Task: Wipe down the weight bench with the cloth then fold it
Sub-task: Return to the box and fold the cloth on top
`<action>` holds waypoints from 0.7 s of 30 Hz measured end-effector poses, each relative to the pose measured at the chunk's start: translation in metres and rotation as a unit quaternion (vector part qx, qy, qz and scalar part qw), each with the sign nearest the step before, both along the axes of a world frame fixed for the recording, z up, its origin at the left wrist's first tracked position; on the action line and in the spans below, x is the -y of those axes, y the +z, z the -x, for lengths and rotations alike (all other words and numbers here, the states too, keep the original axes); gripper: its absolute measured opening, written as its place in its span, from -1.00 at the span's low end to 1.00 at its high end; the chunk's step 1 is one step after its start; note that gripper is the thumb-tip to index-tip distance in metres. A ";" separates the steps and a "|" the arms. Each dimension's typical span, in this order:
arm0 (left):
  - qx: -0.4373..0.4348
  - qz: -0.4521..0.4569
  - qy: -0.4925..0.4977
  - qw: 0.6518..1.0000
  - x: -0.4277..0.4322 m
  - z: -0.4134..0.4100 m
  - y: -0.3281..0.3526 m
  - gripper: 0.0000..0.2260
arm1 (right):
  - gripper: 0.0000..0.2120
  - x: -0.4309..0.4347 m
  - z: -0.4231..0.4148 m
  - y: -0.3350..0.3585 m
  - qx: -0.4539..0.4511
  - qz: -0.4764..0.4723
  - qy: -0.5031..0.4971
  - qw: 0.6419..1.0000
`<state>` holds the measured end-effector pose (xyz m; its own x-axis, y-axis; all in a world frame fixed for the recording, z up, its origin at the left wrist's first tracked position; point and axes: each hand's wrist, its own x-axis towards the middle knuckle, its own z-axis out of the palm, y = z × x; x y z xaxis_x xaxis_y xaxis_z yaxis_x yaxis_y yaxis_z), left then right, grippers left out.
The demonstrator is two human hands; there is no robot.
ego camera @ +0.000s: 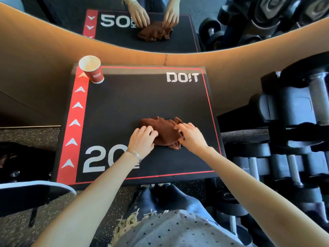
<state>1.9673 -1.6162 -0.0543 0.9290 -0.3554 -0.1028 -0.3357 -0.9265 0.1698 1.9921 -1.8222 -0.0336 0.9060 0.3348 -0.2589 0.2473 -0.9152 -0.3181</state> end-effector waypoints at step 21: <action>-0.142 0.317 0.146 0.926 -0.028 -0.029 0.053 -0.94 | -0.88 0.008 -0.041 0.038 -0.134 -0.186 -0.008 0.973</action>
